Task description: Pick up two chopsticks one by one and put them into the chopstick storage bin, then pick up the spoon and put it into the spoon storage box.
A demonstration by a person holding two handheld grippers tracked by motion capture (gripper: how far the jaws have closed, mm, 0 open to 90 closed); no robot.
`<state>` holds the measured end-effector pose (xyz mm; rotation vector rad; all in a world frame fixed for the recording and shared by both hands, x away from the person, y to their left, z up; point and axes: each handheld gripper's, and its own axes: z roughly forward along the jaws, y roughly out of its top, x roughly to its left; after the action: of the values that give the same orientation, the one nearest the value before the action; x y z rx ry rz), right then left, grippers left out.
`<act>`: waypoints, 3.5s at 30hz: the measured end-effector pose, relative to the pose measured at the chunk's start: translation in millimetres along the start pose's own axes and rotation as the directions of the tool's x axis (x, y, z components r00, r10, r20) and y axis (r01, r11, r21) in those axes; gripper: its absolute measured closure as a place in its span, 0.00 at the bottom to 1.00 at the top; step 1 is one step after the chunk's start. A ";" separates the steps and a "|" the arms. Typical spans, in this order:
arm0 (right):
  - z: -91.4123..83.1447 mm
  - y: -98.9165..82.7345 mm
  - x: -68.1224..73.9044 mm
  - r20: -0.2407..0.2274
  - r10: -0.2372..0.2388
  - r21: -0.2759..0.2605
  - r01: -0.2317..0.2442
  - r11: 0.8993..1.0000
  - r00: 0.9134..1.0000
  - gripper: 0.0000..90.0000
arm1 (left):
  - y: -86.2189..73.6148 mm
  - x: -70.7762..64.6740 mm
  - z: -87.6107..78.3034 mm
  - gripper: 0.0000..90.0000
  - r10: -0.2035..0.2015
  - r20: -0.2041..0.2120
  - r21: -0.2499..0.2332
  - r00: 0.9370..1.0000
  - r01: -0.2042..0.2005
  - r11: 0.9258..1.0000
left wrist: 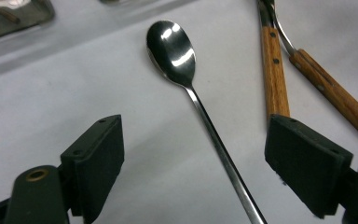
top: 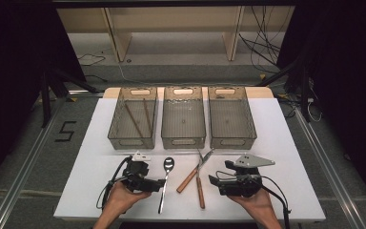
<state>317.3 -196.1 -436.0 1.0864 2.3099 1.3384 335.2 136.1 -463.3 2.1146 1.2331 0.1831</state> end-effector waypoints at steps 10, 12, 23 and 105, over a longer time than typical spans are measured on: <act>-0.1 -0.2 0.4 -0.004 0.000 0.003 0.000 1.000 1.000 0.23 | -5.6 -11.7 5.4 0.24 0.031 -0.008 0.026 0.999 -0.031 0.999; 0.3 -1.0 -0.3 -0.004 -0.003 0.008 0.003 1.000 1.000 0.23 | -6.2 -14.8 7.3 0.26 0.040 -0.006 0.037 0.999 -0.040 0.999; 0.3 -1.2 -0.1 -0.003 -0.002 0.015 0.002 1.000 1.000 0.23 | -12.8 -31.1 11.5 0.44 0.089 -0.020 0.082 0.996 -0.087 0.993; -4.2 1.5 2.7 -0.007 -0.007 0.004 0.007 1.000 1.000 0.26 | -10.3 -3.2 2.7 0.97 0.074 -0.067 0.097 0.995 -0.067 0.993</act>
<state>313.8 -196.4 -432.2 1.0753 2.3196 1.3377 327.3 135.5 -471.0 2.2529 1.2306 0.2365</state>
